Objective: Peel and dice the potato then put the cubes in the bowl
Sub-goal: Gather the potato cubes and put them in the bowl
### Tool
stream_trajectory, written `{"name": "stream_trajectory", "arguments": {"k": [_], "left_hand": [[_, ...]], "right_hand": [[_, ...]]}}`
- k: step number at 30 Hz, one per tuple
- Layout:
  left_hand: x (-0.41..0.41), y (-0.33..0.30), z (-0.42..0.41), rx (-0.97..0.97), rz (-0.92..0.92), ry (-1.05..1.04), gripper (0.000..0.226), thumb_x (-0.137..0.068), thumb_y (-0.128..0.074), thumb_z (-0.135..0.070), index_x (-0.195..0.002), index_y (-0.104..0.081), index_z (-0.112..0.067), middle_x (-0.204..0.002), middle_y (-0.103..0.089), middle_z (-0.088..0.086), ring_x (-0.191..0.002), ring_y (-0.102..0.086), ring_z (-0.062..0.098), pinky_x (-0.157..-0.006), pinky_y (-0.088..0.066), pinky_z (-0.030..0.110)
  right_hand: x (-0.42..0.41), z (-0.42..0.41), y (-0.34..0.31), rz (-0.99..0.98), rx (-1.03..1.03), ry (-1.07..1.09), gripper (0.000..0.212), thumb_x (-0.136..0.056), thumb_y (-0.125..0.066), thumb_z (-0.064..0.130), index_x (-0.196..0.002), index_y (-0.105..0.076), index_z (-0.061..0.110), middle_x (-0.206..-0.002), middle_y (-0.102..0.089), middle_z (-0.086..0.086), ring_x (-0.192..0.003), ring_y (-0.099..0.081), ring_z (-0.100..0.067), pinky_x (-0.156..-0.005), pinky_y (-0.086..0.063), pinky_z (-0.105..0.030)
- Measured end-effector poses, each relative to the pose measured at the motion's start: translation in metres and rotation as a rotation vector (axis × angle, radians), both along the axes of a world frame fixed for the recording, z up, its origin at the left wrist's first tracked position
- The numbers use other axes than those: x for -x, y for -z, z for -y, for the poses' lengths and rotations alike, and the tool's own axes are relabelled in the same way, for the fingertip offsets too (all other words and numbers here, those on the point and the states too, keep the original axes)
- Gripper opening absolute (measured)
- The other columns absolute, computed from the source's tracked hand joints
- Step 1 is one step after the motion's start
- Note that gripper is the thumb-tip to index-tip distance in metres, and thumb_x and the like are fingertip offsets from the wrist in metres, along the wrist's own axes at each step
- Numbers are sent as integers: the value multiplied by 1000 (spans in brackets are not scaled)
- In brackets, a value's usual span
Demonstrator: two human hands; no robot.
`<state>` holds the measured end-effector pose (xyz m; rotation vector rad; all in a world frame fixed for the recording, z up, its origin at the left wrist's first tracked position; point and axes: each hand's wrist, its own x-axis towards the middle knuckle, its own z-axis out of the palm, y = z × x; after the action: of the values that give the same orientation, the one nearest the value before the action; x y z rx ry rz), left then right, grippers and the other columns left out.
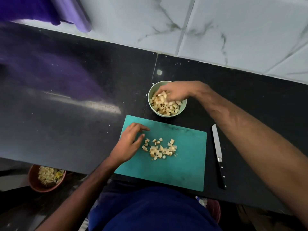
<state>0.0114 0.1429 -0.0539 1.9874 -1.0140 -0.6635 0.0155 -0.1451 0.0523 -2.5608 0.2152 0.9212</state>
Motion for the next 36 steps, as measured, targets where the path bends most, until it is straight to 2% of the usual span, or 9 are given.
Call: {"name": "stream_trajectory", "arguments": {"k": [2,6,14,17,21,24,26,31,36], "left_hand": [[-2,3,-10,-67,28,95,35,-98,-50,-23,-131,-60,-19,-125,-53,-9,-119,-49,6,-106,-40,28],[-5,3,-22,-197,101,259,51,-96,-56,-20,-146,-47,-21,-139,-45,-8,-128,-40,10,-112,-35,32],[-7,7,-22,-272,388,430,87,-82,-79,-31,-156,-36,-14,-142,-40,1,-124,-44,18,-102,-45,36],[-5,5,-18,-265,415,392,93,-76,-88,-33,-153,-41,-9,-132,-46,5,-114,-51,21,-96,-50,38],[3,3,-11,-305,239,321,91,-76,-90,-22,-153,-42,-10,-123,-46,4,-105,-57,20,-96,-53,36],[10,0,-3,-298,145,277,89,-74,-90,-14,-150,-45,-10,-121,-47,5,-92,-54,13,-92,-54,35],[16,1,2,-279,113,270,85,-71,-91,-8,-146,-50,-7,-118,-49,7,-87,-54,14,-89,-55,37],[25,3,13,-258,114,241,65,-72,-88,-4,-131,-59,-7,-113,-52,8,-91,-60,24,-84,-54,39],[37,4,25,-186,145,278,47,-74,-77,8,-118,-61,4,-100,-51,10,-83,-59,27,-77,-46,25]], "right_hand": [[6,3,-11,128,-73,107,54,-94,-46,-7,-137,-63,20,-142,-56,-3,-117,-52,-13,-87,-43,-24],[19,-6,-11,381,-157,300,47,-87,-50,-16,-111,-75,15,-111,-70,4,-104,-65,-6,-81,-51,-13],[22,-19,3,430,262,107,24,-97,-60,12,-116,-73,20,-108,-72,-2,-92,-69,-23,-78,-57,-41],[26,-20,8,612,247,157,7,-92,-72,18,-99,-71,16,-99,-68,-1,-90,-64,-19,-80,-57,-41],[44,-16,14,706,-173,530,20,-84,-78,9,-99,-69,19,-108,-58,1,-97,-59,-9,-87,-51,-21],[85,-28,11,751,-763,997,18,-96,-58,-1,-104,-70,8,-101,-69,-5,-92,-65,-13,-85,-54,-27],[128,-54,26,709,-906,1131,23,-99,-50,-4,-104,-71,5,-97,-71,-5,-93,-66,-16,-86,-54,-31],[205,-134,110,692,-246,951,40,-102,-52,22,-140,-55,12,-139,-50,-3,-133,-45,-9,-117,-33,-26],[187,-173,134,731,-197,695,53,-100,-48,14,-151,-40,0,-155,-38,-15,-149,-30,-22,-125,-19,-29]]}}
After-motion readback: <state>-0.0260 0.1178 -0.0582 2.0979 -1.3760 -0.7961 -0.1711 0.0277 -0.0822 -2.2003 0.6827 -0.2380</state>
